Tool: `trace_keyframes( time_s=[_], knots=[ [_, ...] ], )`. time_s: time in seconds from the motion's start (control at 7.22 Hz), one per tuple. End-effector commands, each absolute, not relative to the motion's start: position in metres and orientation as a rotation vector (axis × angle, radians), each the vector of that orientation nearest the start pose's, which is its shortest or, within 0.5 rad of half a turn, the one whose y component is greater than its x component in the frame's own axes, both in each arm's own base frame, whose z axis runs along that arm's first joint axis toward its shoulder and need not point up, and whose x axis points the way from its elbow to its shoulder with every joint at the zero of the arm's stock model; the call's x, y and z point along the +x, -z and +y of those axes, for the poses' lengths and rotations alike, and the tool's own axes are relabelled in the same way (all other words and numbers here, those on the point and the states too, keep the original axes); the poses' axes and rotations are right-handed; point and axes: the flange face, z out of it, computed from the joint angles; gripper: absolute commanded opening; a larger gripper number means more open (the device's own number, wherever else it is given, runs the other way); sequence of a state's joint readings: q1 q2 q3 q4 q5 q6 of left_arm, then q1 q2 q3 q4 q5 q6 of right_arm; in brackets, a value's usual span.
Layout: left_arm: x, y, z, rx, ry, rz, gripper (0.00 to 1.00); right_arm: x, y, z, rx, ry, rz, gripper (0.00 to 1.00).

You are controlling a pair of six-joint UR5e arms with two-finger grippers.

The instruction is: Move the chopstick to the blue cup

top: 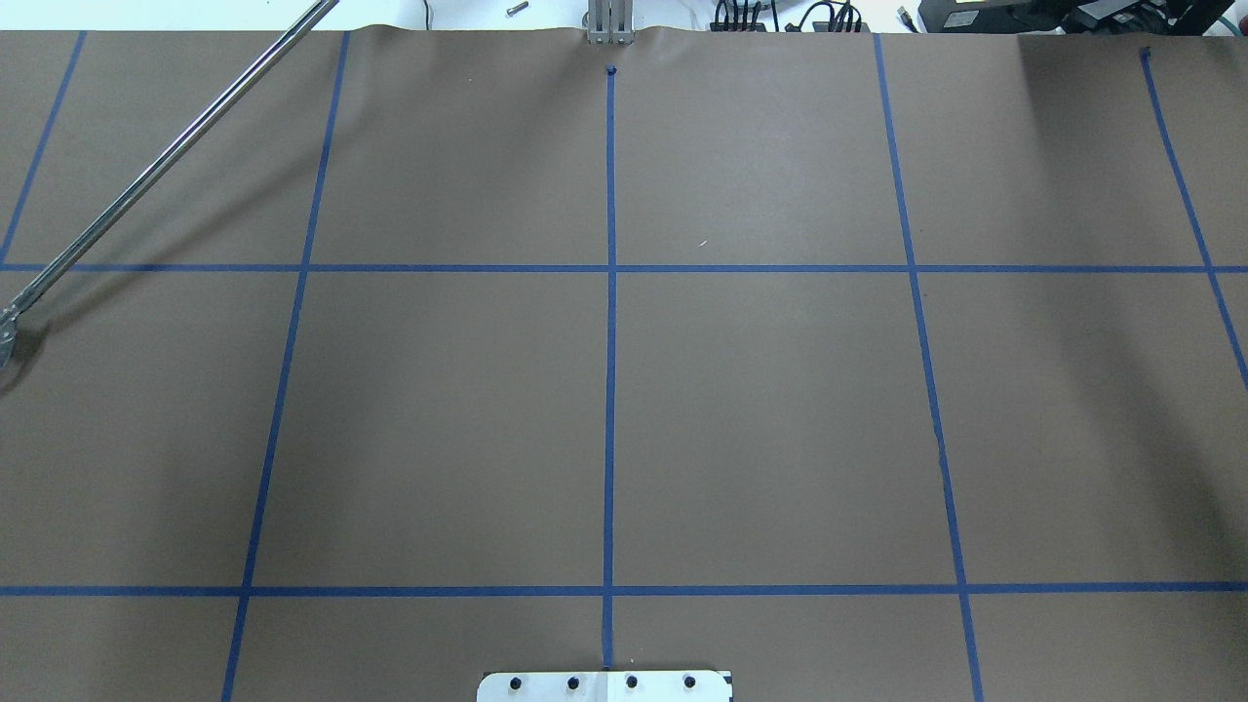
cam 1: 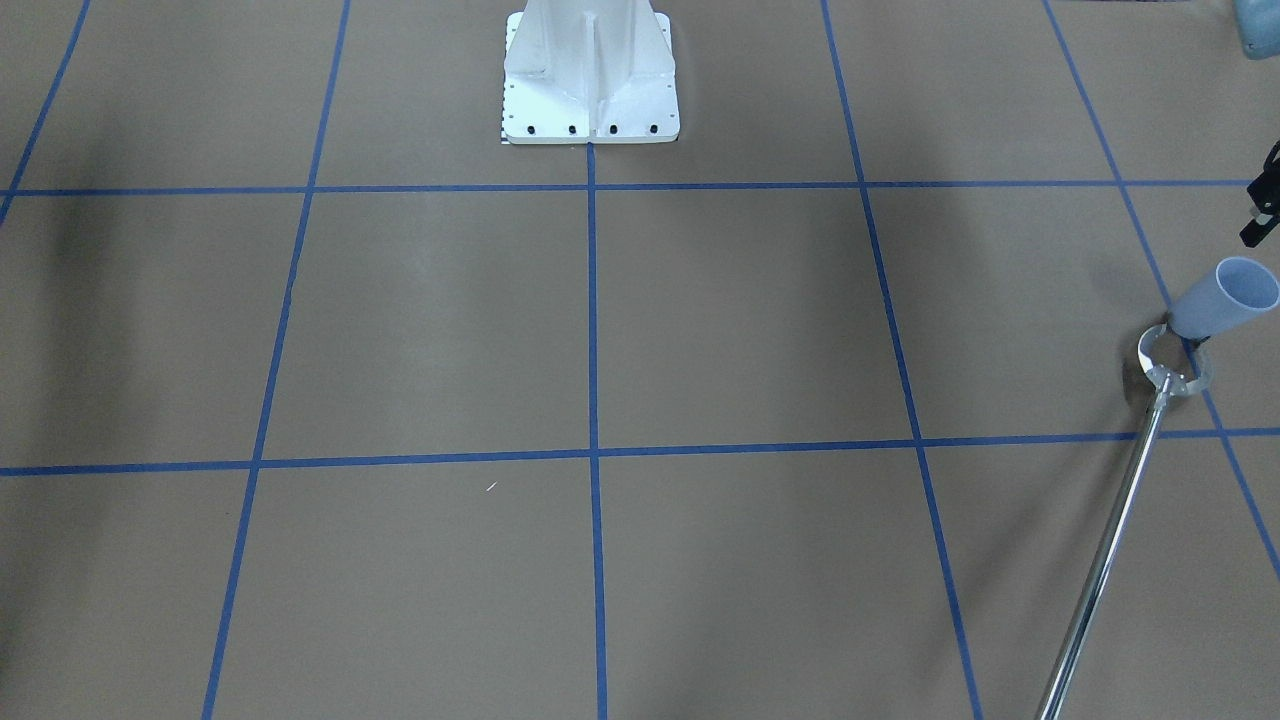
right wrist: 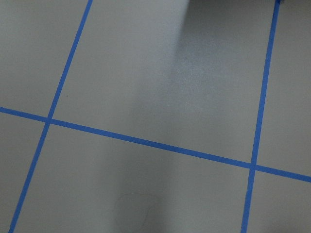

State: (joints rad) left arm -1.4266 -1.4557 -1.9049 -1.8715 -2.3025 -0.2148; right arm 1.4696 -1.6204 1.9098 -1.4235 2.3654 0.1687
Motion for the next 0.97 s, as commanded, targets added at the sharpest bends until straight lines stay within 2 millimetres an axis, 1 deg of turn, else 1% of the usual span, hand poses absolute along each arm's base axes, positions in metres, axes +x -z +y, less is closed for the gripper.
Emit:
trace_keyframes(
  time_s=[0.0,0.55,0.83],
  knots=[
    [-0.0003,-0.5141,-0.4622,0.36,-0.124,0.791,0.98,0.0139,-0.4951,-0.4786,0.306,0.111,-0.83,1.0],
    [-0.0004,-0.5133,-0.4621,0.362,-0.125,0.791,0.98,0.0139,-0.4951,-0.4786,0.305,0.11,-0.83,1.0],
    [-0.0004,-0.5078,-0.4617,0.382,-0.133,0.794,0.98,0.0139,-0.4959,-0.4787,0.304,0.109,-0.83,1.0]
  ],
)
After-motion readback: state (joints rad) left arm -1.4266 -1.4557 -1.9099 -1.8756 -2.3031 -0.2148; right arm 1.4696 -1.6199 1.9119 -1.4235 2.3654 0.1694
